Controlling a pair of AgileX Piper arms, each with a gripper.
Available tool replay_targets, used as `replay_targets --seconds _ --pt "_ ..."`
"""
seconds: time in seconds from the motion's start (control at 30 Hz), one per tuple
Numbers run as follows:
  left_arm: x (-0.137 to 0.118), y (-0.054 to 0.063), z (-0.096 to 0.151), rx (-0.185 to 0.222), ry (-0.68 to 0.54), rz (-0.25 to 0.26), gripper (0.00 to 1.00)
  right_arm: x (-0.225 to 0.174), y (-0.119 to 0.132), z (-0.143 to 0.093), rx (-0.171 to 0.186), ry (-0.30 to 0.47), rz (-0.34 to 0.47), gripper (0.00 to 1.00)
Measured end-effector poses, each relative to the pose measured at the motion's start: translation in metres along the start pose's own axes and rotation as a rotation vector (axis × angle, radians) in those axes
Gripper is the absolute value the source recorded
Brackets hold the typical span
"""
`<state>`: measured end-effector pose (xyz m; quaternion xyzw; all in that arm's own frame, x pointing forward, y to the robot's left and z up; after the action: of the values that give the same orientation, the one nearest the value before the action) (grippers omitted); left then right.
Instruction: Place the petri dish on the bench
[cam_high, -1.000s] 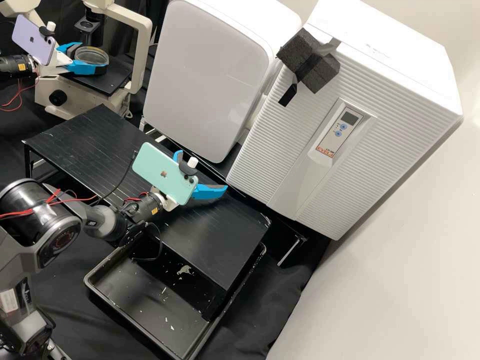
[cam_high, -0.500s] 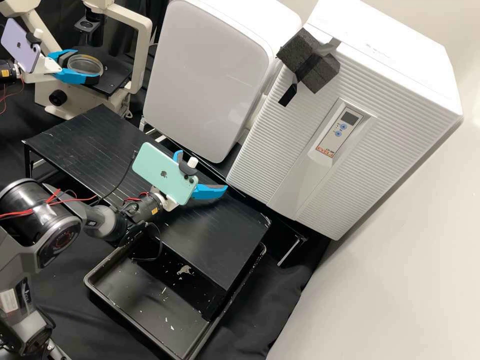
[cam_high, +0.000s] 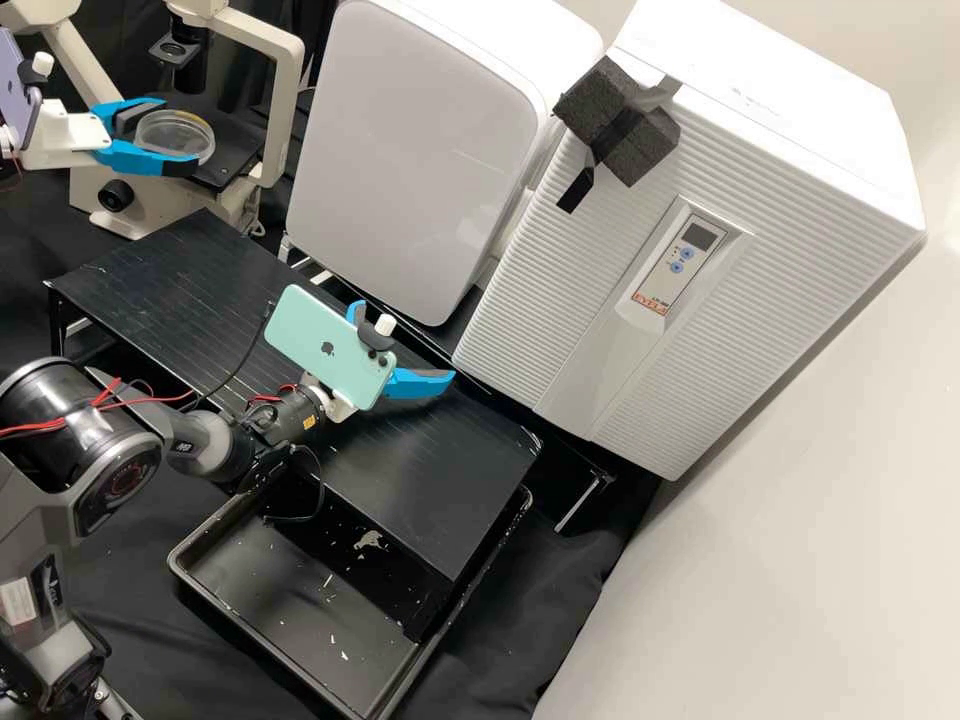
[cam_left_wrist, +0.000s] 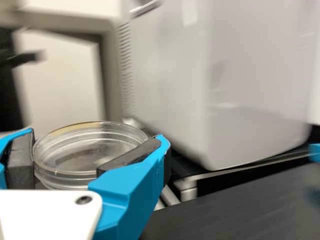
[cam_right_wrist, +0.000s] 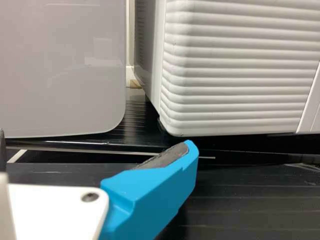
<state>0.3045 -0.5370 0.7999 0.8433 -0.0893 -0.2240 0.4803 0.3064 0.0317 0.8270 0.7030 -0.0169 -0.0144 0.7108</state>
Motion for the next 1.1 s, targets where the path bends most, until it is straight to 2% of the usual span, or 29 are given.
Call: replay_targets --seconds 0.17,0.3,0.43,0.6,0.77,0.93,1.1 --pt "0.004 -0.012 0.038 0.015 -0.135 -0.039 0.0 0.0 0.0 0.0 0.0 0.0 0.0 1.0" --pt "0.011 -0.023 0.065 0.048 -0.237 -0.073 0.0 0.0 0.0 0.0 0.0 0.0 0.0 1.0" --pt "0.026 -0.042 0.094 0.084 -0.333 -0.141 0.0 0.0 0.0 0.0 0.0 0.0 0.0 1.0" --pt "0.044 -0.058 0.116 0.111 -0.382 -0.212 0.0 0.0 0.0 0.0 0.0 0.0 0.0 1.0" --pt "0.057 -0.069 0.134 0.154 -0.438 -0.264 0.0 0.0 0.0 0.0 0.0 0.0 0.0 1.0" --pt "0.062 -0.074 0.15 0.135 -0.523 -0.304 0.0 0.0 0.0 0.0 0.0 0.0 0.0 1.0" --pt "0.065 -0.077 0.156 0.102 -0.547 -0.328 0.0 0.0 0.0 0.0 0.0 0.0 0.0 1.0"
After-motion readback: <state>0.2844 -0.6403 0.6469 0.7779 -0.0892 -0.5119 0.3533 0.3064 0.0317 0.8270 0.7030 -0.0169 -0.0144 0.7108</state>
